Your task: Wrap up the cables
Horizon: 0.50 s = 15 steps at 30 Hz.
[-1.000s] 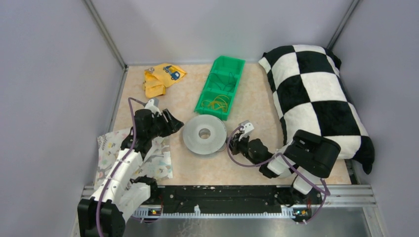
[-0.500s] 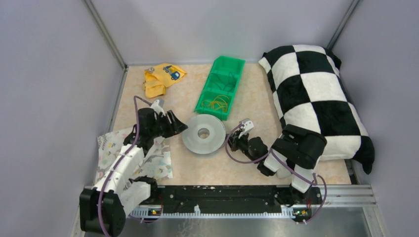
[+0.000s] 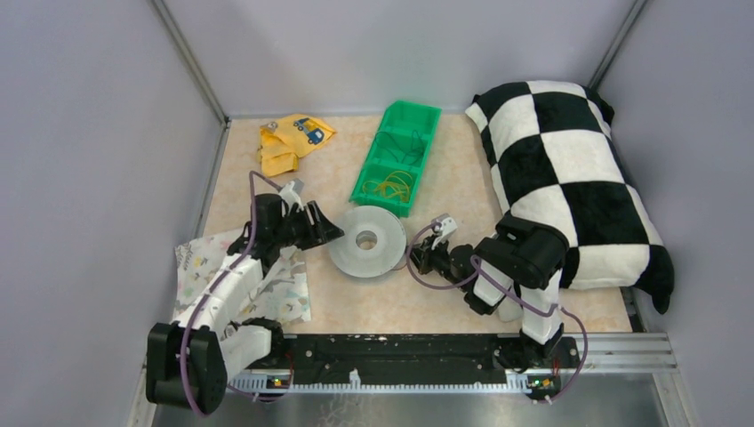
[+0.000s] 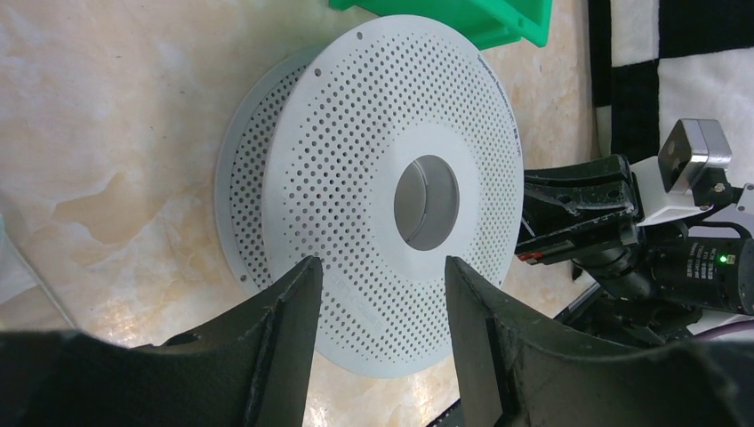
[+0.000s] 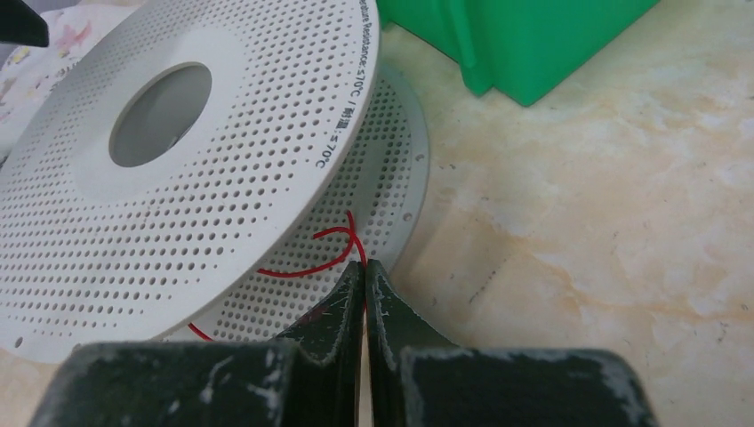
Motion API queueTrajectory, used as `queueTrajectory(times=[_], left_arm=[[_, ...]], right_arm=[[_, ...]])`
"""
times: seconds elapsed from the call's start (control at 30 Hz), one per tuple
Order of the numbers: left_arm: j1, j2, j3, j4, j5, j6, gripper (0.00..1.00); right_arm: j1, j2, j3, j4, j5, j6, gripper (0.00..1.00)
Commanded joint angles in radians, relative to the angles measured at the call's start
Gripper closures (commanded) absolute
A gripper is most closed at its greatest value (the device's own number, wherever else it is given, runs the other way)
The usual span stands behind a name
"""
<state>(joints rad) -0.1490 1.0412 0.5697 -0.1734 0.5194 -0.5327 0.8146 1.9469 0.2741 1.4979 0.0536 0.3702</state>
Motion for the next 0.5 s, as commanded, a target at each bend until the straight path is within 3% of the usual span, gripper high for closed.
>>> queueTrajectory(times=[0.0, 0.47], left_arm=[[0.005, 0.034, -0.002, 0.08, 0.051, 0.008, 0.41], [0.003, 0.112, 0.012, 0.112, 0.108, 0.029, 0.41]], right_arm=[[-0.015, 0.018, 0.035, 0.223, -0.044, 0.011, 1.0], [-0.051, 0.08, 0.128, 0.225, -0.097, 0.042, 1.0]])
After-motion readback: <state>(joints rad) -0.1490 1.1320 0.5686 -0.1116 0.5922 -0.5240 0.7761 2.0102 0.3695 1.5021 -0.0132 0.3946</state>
